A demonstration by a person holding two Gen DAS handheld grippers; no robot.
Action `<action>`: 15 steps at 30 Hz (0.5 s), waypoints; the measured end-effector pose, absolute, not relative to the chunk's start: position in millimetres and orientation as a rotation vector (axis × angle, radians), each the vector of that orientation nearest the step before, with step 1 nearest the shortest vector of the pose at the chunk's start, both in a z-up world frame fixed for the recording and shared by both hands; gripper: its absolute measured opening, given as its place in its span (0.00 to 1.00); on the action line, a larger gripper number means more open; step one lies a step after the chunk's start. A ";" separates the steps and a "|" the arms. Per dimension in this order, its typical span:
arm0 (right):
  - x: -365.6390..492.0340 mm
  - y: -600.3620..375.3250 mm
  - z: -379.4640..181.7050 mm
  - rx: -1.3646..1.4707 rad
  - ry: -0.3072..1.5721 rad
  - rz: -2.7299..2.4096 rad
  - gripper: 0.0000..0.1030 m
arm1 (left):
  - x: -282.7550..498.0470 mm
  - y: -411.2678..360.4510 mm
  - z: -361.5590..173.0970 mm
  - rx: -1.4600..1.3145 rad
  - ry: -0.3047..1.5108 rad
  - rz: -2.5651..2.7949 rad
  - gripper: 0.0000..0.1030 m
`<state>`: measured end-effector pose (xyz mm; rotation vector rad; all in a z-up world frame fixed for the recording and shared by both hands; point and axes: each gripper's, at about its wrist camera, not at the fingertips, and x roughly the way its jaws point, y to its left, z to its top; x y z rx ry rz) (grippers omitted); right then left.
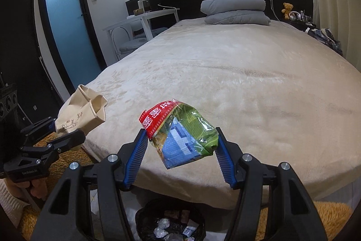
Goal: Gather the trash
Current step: 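Carry the paper bag and wrapper down over the black bin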
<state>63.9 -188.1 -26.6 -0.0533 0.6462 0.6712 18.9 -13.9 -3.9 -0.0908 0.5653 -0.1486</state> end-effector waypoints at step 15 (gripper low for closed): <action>-3.6 -217.4 -42.6 0.057 0.721 0.700 0.58 | -28.9 -42.0 -20.4 -0.160 0.632 -0.243 0.57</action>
